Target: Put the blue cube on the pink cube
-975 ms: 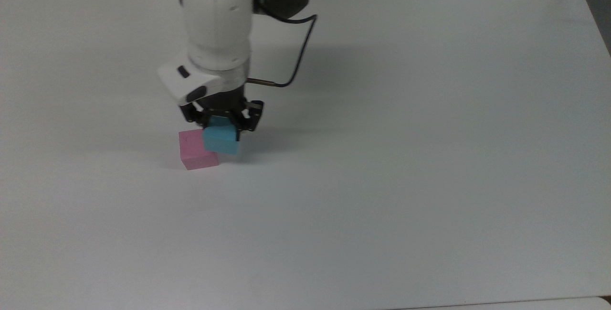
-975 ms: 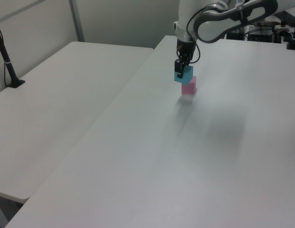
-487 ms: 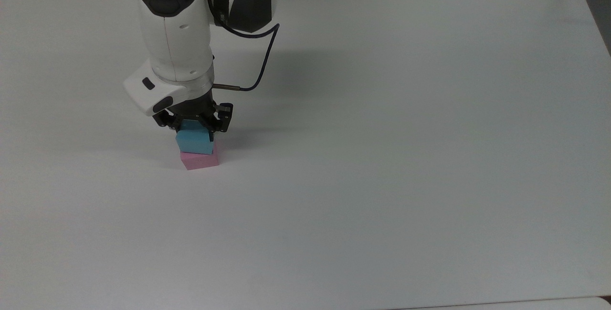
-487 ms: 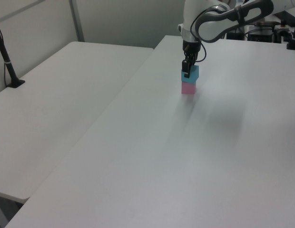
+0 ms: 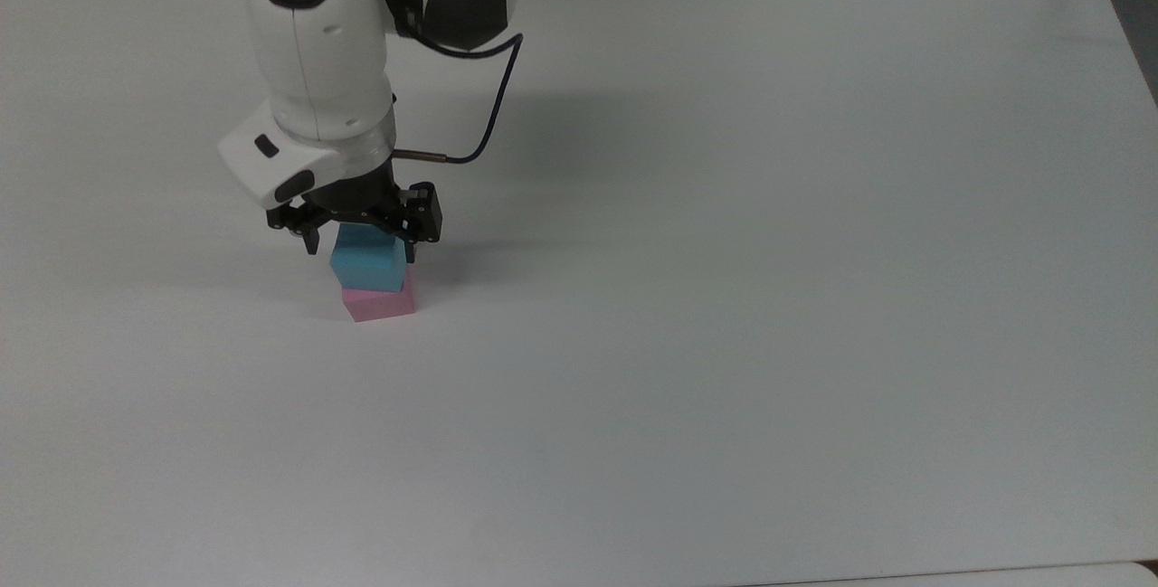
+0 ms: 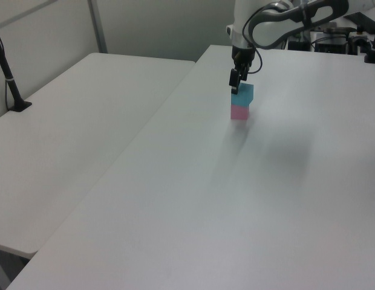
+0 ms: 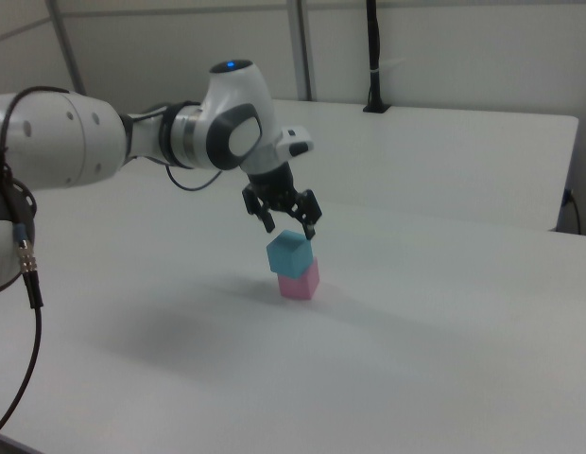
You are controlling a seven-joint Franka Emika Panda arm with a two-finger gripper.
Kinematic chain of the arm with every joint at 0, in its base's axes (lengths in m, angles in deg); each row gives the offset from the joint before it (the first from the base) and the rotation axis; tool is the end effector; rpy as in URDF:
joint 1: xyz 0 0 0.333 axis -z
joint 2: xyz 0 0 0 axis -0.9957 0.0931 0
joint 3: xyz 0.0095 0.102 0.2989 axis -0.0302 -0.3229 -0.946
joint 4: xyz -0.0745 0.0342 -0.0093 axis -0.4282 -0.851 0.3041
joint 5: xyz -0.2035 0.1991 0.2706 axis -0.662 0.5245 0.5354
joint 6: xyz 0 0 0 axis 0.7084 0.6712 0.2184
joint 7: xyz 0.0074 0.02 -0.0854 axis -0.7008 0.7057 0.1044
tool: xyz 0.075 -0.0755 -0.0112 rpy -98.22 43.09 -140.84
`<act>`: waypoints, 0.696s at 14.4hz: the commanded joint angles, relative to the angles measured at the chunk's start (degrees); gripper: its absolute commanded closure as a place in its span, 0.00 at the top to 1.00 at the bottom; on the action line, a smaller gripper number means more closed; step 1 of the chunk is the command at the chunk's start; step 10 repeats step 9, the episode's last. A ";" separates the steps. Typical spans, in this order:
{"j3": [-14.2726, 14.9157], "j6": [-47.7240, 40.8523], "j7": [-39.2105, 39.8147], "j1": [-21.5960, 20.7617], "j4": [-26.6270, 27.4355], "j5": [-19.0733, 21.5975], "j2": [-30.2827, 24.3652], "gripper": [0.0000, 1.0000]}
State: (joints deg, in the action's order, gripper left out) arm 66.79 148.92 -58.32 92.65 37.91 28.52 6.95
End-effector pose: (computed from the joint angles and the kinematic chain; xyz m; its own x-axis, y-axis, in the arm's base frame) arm 0.6980 -0.0736 0.4172 0.9883 -0.0098 0.1523 -0.0256 -0.9944 0.1022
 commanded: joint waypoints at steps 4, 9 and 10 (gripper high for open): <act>-0.26 -12.26 -13.62 -7.02 1.66 1.16 -11.71 1.00; -0.35 -20.88 -14.69 -7.81 2.19 1.34 -17.08 1.00; -0.35 -20.88 -14.69 -7.81 2.19 1.34 -17.08 1.00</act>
